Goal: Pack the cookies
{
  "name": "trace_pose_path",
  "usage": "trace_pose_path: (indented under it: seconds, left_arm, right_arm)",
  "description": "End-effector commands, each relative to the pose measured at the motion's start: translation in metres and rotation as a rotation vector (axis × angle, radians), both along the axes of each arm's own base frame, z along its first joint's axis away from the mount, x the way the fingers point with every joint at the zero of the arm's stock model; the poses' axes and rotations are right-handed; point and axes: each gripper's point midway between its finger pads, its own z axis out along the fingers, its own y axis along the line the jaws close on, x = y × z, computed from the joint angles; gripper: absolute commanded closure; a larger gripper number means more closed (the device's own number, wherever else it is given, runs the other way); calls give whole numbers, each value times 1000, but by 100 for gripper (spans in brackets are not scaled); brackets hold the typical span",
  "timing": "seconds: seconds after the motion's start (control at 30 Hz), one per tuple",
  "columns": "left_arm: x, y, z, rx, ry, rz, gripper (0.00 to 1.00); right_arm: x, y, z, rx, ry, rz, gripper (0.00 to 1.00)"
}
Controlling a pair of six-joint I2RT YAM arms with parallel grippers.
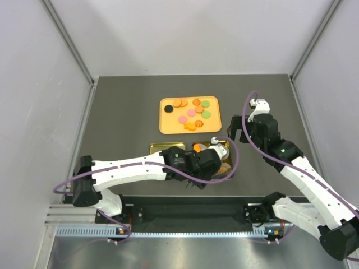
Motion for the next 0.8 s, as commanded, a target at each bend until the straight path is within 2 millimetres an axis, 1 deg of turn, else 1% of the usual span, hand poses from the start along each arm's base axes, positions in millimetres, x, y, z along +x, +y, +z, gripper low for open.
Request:
trace_pose_path:
  seconds: [0.0, 0.07, 0.2, 0.3, 0.37, 0.4, 0.43, 0.5, 0.53, 0.6, 0.63, 0.7, 0.73, 0.77]
  left_arm:
    - [2, -12, 18, -70, -28, -9, 51]
    - [2, -12, 20, -75, -30, -14, 49]
    - [4, -12, 25, -84, -38, -7, 51]
    - [12, -13, 42, -125, -82, 14, 53]
    - [25, -8, 59, -148, -135, 49, 55]
    - [31, -5, 64, -149, -148, 58, 55]
    - [45, 2, 69, -157, -159, 95, 55]
    - [60, 8, 78, -170, -175, 118, 55]
    - [77, 15, 79, -170, -182, 161, 55]
    - [93, 23, 80, -167, -190, 191, 56]
    - [111, 30, 82, -172, -196, 235, 56]
    - [129, 38, 79, -158, -204, 275, 56]
    - [145, 47, 80, -159, -212, 319, 56]
    - [153, 50, 79, -155, -216, 335, 56]
  right_arm:
    - [2, -3, 11, 5, -38, -8, 0]
    - [2, -3, 11, 4, -38, -7, 0]
    - [3, -3, 9, 2, -34, -7, 0]
    - [2, -4, 10, 4, -36, -7, 0]
    - [2, -3, 10, 2, -35, -5, 0]
    - [3, -4, 11, 3, -38, -8, 0]
    - [3, -4, 11, 3, -39, -7, 0]
    - [3, -3, 12, 5, -41, -7, 0]
    - [2, -3, 11, 4, -38, -5, 0]
    - [3, -3, 11, 4, -36, -5, 0]
    - [3, -3, 10, 2, -33, -2, 0]
    - [3, -2, 10, 4, -34, -1, 0]
    - [2, -2, 9, 2, -31, 1, 0]
    - [3, -2, 10, 4, -34, -1, 0]
